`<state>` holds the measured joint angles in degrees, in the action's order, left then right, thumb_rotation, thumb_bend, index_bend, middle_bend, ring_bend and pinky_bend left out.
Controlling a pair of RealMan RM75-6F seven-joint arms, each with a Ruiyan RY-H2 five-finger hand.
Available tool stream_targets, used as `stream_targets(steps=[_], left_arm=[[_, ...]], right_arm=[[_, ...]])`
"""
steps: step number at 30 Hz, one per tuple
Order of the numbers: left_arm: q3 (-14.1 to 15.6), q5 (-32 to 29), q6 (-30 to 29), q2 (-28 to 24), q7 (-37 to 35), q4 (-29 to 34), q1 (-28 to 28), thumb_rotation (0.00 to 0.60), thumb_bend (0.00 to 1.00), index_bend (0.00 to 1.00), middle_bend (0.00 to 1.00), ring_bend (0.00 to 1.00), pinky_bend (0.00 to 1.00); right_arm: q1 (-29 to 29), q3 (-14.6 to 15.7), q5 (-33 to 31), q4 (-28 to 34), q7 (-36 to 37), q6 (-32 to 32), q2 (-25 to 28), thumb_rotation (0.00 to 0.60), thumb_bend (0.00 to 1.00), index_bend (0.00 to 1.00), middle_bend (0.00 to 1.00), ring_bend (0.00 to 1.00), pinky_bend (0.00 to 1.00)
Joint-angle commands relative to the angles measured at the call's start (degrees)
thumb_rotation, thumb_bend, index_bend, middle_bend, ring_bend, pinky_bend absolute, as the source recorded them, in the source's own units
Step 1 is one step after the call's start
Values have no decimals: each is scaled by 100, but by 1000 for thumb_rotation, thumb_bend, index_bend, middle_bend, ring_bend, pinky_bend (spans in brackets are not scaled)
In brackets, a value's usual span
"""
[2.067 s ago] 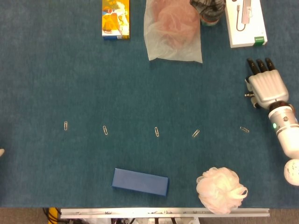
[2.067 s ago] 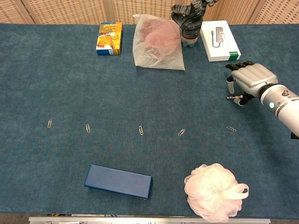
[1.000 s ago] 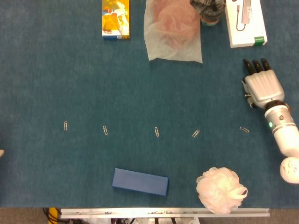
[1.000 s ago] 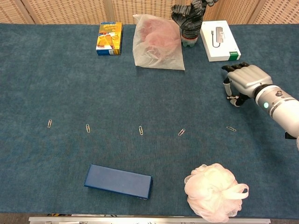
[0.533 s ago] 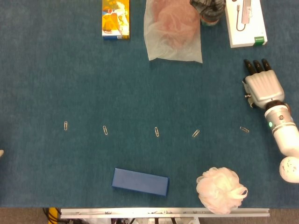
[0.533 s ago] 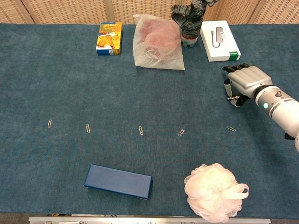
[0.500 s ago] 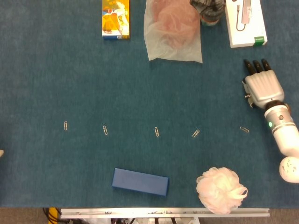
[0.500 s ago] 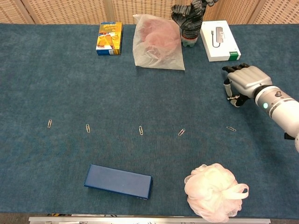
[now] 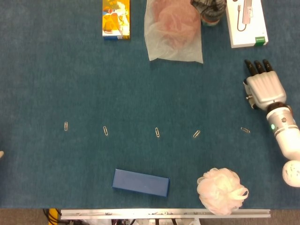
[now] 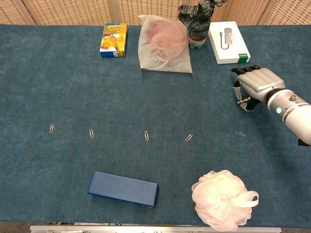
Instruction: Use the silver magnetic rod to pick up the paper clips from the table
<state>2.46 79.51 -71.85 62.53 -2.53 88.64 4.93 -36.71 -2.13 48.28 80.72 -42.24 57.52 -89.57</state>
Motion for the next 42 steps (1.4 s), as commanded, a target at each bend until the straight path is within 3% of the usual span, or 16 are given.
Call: stream_targets(steps=[1,22,42], left_arm=[[-10,5,0,-11,7,24,11,600,28,467,349,207,37],[-23,-6,-56,-94,330,320,35,600,28,467,349,207,37],[-21,-23,-212,-216,508,561,-30,600,28,467,349,207,55]], right_arm=[[73,23,114,211,52,138,126,600,314,622,24,0,0],[808,370,1164,1617,649,1068,831,600,314,623,27,0,0],[1232,686,2179,2010,1090,1170,658,600,315,633,37,0,0]])
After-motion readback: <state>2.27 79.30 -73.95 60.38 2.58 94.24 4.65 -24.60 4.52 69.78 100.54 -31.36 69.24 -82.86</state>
